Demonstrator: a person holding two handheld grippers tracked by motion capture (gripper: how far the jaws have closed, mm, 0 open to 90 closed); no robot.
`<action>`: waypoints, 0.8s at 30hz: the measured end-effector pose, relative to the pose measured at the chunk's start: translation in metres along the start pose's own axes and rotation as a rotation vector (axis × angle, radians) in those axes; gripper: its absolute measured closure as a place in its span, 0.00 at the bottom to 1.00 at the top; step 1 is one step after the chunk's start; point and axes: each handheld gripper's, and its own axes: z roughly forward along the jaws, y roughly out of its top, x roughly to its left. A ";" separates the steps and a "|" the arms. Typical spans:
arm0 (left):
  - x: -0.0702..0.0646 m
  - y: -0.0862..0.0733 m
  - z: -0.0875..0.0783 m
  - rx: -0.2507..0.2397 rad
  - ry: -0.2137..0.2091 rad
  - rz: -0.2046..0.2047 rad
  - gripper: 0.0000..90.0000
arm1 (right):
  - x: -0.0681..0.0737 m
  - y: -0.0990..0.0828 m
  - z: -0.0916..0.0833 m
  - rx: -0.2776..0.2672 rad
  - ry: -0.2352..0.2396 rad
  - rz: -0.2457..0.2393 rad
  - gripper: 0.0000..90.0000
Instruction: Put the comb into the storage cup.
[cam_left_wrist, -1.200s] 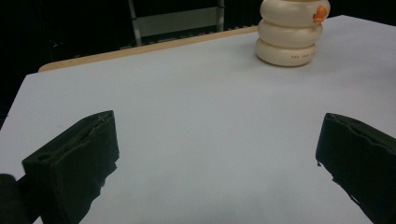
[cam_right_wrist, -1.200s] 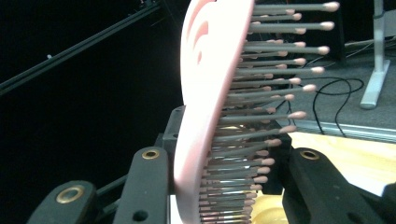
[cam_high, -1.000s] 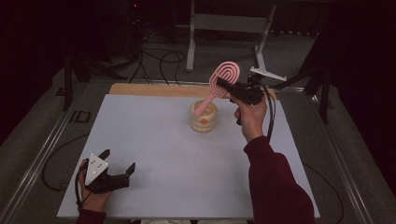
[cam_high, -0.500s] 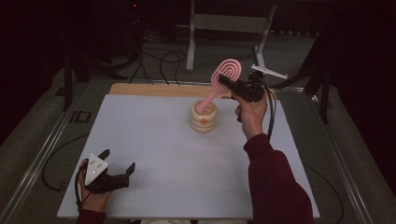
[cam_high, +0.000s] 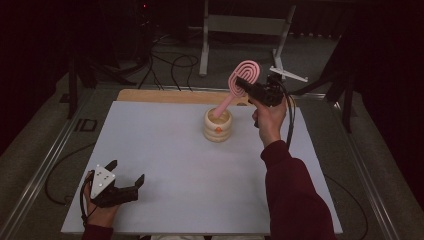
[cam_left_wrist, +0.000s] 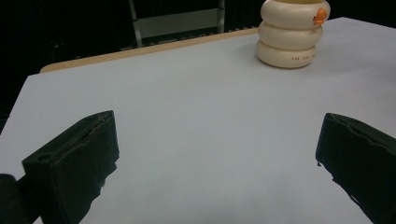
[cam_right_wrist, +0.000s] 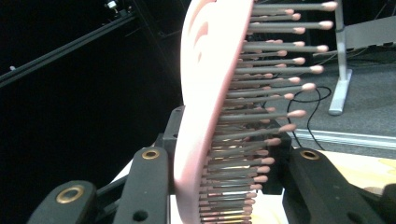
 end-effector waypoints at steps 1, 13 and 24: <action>0.000 0.000 0.000 0.000 -0.001 0.000 0.00 | 0.000 0.000 0.001 0.001 -0.005 0.000 0.71; -0.001 0.000 0.000 0.005 0.000 0.007 0.00 | -0.006 -0.002 0.007 0.000 -0.032 0.009 0.71; -0.001 0.000 0.000 0.002 -0.001 0.006 0.00 | -0.009 -0.006 0.013 0.004 -0.050 0.015 0.71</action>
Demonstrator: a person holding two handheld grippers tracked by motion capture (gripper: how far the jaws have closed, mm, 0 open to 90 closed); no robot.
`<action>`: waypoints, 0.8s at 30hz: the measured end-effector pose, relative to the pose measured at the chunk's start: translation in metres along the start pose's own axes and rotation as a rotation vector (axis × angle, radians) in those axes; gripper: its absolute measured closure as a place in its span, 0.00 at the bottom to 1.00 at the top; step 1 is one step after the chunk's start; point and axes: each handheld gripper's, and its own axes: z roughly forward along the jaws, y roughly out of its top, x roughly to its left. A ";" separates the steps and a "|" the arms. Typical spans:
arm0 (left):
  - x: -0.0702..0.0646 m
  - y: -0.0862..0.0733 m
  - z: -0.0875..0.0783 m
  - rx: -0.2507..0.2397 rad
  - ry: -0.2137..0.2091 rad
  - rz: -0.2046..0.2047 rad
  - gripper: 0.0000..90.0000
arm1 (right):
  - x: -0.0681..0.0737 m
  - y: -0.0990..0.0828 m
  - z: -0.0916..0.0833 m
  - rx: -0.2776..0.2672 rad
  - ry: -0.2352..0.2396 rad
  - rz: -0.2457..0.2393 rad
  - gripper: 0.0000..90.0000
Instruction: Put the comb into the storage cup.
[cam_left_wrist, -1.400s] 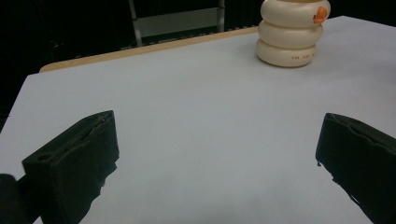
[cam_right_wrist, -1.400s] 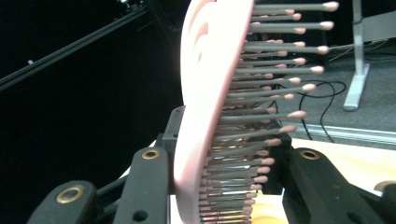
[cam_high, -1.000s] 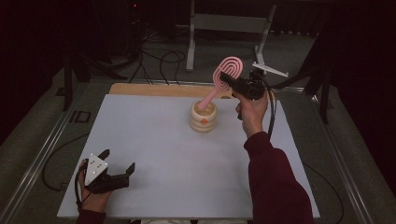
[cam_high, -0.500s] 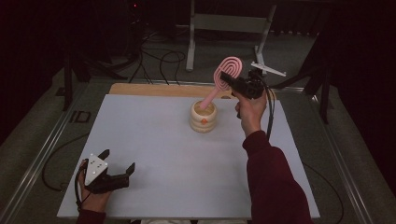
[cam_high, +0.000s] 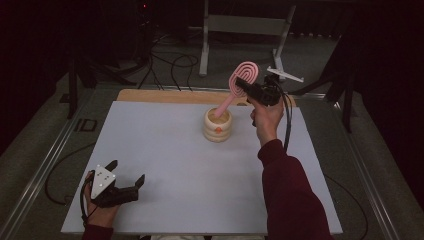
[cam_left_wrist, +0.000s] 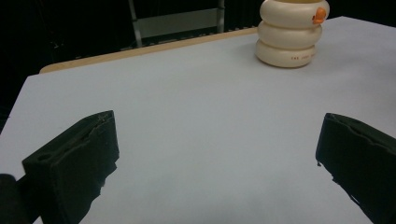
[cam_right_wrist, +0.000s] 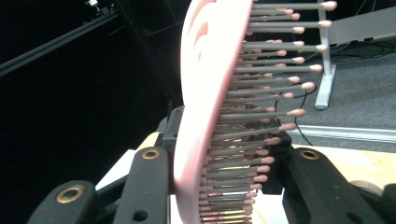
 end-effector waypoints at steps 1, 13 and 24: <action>0.000 0.000 0.000 -0.001 0.000 -0.001 0.00 | 0.000 0.000 0.001 0.001 -0.002 0.003 0.71; 0.000 0.000 -0.001 -0.002 0.000 -0.002 0.00 | 0.000 -0.003 0.005 0.005 -0.012 0.000 0.71; 0.000 0.000 -0.001 -0.003 -0.001 -0.003 0.00 | -0.001 -0.006 0.008 0.009 -0.018 0.002 0.71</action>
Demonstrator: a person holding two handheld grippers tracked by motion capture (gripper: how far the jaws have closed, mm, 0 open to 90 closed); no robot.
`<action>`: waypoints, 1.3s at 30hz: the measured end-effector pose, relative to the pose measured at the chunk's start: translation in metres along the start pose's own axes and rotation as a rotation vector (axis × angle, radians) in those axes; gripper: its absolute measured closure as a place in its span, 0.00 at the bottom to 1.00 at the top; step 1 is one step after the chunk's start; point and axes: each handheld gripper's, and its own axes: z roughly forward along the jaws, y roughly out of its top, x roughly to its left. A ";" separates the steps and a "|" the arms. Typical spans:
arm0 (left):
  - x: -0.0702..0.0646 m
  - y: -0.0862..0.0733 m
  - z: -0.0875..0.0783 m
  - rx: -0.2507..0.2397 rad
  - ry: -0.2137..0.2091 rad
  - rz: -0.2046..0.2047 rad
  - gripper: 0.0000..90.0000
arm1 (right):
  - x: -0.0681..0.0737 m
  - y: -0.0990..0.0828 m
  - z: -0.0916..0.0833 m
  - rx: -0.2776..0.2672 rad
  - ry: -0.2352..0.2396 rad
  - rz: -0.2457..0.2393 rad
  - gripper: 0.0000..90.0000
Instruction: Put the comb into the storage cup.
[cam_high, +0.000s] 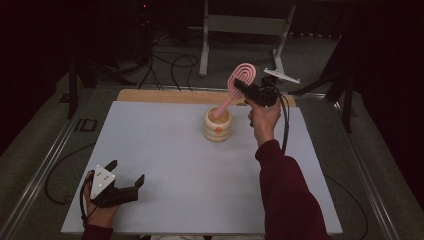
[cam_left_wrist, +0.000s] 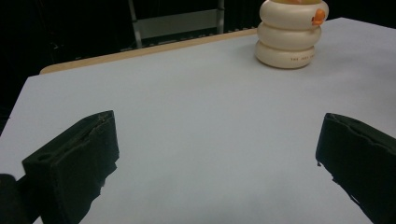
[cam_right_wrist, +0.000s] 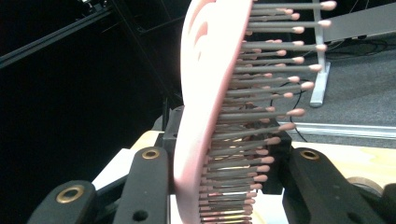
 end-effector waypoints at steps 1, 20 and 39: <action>0.000 0.000 0.000 0.001 0.000 0.000 0.00 | 0.000 -0.001 0.001 0.001 -0.004 -0.003 0.71; 0.000 0.000 0.000 0.000 -0.001 0.000 0.00 | -0.002 -0.017 0.009 0.032 -0.014 -0.008 0.71; 0.000 0.000 0.000 0.000 0.000 0.000 0.00 | -0.001 -0.030 0.015 0.047 -0.028 -0.010 0.71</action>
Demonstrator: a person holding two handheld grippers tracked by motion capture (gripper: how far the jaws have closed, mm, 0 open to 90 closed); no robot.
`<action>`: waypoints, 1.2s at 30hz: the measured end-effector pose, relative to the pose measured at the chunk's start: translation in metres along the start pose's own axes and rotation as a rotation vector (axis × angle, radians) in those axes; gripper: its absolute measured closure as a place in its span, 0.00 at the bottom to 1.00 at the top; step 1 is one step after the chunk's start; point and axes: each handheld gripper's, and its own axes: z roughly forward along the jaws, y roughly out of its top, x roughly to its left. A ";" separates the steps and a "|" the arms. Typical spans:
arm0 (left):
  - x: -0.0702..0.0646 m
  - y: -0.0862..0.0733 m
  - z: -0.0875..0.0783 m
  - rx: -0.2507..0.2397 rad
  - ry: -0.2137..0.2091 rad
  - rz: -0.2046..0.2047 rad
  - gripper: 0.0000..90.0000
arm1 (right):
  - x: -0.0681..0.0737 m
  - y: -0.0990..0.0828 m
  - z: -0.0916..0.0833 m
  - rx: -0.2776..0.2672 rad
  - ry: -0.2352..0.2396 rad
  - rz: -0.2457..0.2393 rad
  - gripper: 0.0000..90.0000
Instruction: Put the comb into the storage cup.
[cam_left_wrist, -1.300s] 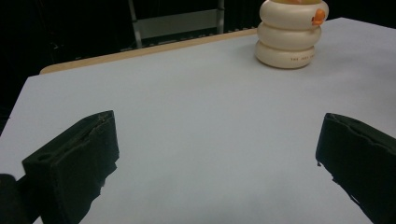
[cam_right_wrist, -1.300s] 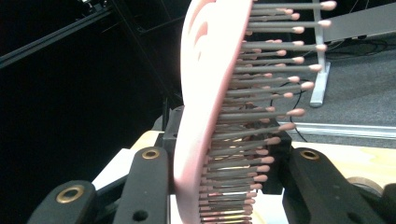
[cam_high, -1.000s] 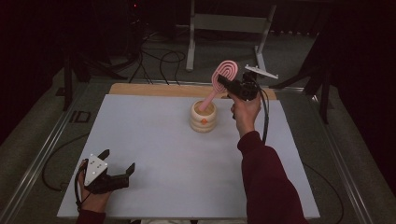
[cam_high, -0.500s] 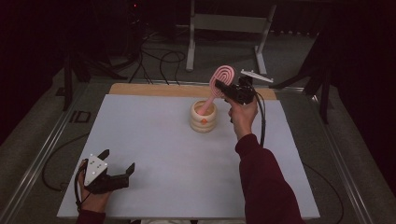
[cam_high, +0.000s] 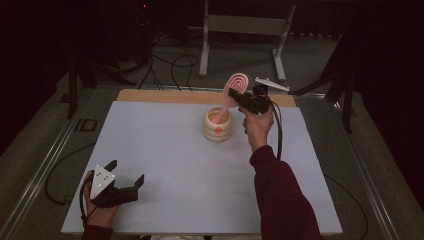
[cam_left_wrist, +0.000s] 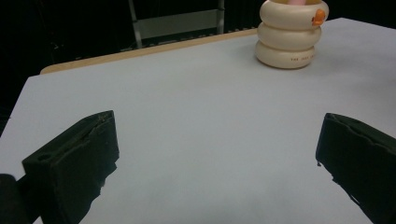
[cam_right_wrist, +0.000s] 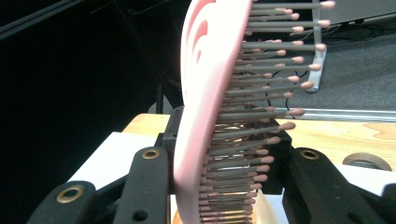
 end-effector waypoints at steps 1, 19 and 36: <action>0.000 0.000 0.000 -0.001 0.000 0.000 0.00 | 0.000 -0.001 0.000 0.001 -0.001 0.003 0.71; 0.000 0.000 -0.001 -0.005 0.000 0.001 0.00 | -0.001 -0.009 0.005 0.004 -0.014 0.003 0.71; 0.000 0.000 -0.001 -0.005 -0.001 0.000 0.00 | -0.002 -0.017 0.010 0.003 -0.021 0.011 0.71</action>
